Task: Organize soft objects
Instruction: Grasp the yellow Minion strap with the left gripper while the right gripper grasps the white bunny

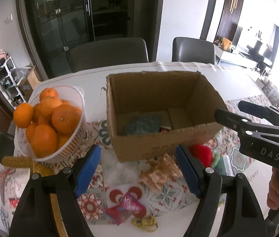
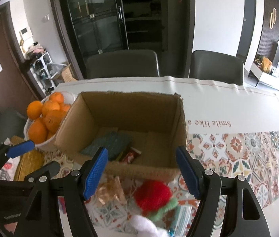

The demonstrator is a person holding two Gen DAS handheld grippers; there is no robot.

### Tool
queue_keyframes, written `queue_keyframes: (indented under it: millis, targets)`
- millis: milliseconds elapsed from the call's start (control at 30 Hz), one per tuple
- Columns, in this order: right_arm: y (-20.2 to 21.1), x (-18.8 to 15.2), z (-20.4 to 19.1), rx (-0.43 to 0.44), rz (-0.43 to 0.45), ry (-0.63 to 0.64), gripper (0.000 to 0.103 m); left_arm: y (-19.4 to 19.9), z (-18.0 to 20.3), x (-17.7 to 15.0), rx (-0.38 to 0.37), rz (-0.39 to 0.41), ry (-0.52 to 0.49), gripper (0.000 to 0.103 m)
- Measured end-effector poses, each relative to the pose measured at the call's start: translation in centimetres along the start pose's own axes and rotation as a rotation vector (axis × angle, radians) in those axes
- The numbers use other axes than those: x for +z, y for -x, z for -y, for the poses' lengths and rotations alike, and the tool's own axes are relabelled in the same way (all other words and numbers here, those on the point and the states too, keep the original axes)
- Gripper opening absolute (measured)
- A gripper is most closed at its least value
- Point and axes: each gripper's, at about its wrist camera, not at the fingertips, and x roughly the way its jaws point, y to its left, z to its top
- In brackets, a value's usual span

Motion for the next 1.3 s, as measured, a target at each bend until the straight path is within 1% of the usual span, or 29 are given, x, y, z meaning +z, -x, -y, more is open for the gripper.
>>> queue_keyframes:
  millis: [67, 267, 400, 600, 833, 1100, 1300]
  targets:
    - [0.3, -0.5, -0.1, 0.003, -0.012, 0.001, 0.072, 0.4, 0.1, -0.7, 0.008, -0.009, -0.008, 0.078]
    - [0.7, -2.8, -0.2, 0.017, -0.095, -0.013, 0.072, 1.5, 1.0, -3.0, 0.012, -0.022, -0.049, 0.078]
    - [1.2, -4.7, -0.3, 0.018, -0.113, 0.007, 0.072, 2.0, 1.4, -4.3, 0.029, -0.029, -0.065, 0.079]
    - [2.1, -6.8, -0.3, -0.004, -0.124, 0.034, 0.072, 2.1, 1.8, -6.5, 0.025, -0.064, -0.046, 0.079]
    - [2.3, -8.8, 0.0, -0.022, -0.165, 0.039, 0.072, 0.9, 2.2, -9.0, -0.007, -0.152, 0.001, 0.080]
    - [0.9, -11.1, 1.2, -0.015, -0.235, -0.012, 0.072, -0.8, 2.6, -10.6, -0.005, -0.232, 0.022, 0.080]
    - [-0.6, -11.2, 1.0, -0.035, -0.284, 0.041, 0.072, -2.4, 2.0, -11.2, -0.009, -0.300, 0.057, 0.080]
